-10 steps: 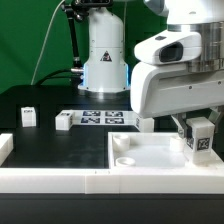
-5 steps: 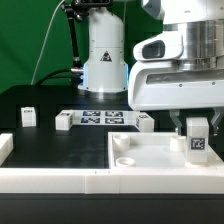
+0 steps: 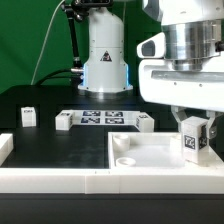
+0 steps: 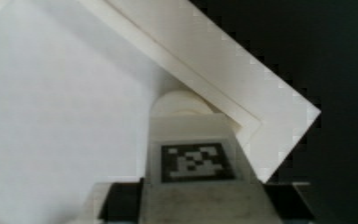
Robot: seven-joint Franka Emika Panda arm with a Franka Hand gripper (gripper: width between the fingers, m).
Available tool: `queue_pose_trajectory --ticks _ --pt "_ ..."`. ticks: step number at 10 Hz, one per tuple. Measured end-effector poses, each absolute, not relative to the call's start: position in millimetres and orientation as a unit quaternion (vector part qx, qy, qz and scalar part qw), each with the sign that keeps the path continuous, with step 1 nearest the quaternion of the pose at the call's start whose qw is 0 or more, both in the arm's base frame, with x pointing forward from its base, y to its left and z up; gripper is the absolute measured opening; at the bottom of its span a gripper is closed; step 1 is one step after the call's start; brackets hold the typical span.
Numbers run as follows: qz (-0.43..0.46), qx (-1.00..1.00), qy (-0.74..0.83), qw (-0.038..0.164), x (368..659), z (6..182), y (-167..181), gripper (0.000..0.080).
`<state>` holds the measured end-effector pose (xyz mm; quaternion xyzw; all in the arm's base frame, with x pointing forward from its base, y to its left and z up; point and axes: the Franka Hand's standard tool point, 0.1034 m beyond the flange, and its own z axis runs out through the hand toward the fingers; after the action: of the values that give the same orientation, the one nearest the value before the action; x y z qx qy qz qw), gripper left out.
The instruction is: Assemble one leg
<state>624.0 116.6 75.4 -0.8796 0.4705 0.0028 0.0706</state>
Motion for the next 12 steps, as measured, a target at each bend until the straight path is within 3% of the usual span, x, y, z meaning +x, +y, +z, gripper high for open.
queue_pose_trajectory --ticks 4,6,7,8,9,10,12 --pt "0.021 -0.798 0.597 0.078 623.0 74.8 118.7 0.0292" --pt "0.017 -0.822 0.564 0.079 623.3 75.0 118.8 0.0292" --pt "0.015 -0.838 0.54 0.08 624.7 76.4 119.3 0.046" --pt "0.012 -0.856 0.51 0.08 625.0 76.8 119.7 0.058" --pt "0.006 -0.888 0.452 0.08 624.9 76.4 119.6 0.058" --pt "0.002 -0.917 0.391 0.079 624.7 75.8 119.4 0.0639" --pt "-0.004 -0.956 0.286 0.07 624.2 75.9 119.7 0.0647"
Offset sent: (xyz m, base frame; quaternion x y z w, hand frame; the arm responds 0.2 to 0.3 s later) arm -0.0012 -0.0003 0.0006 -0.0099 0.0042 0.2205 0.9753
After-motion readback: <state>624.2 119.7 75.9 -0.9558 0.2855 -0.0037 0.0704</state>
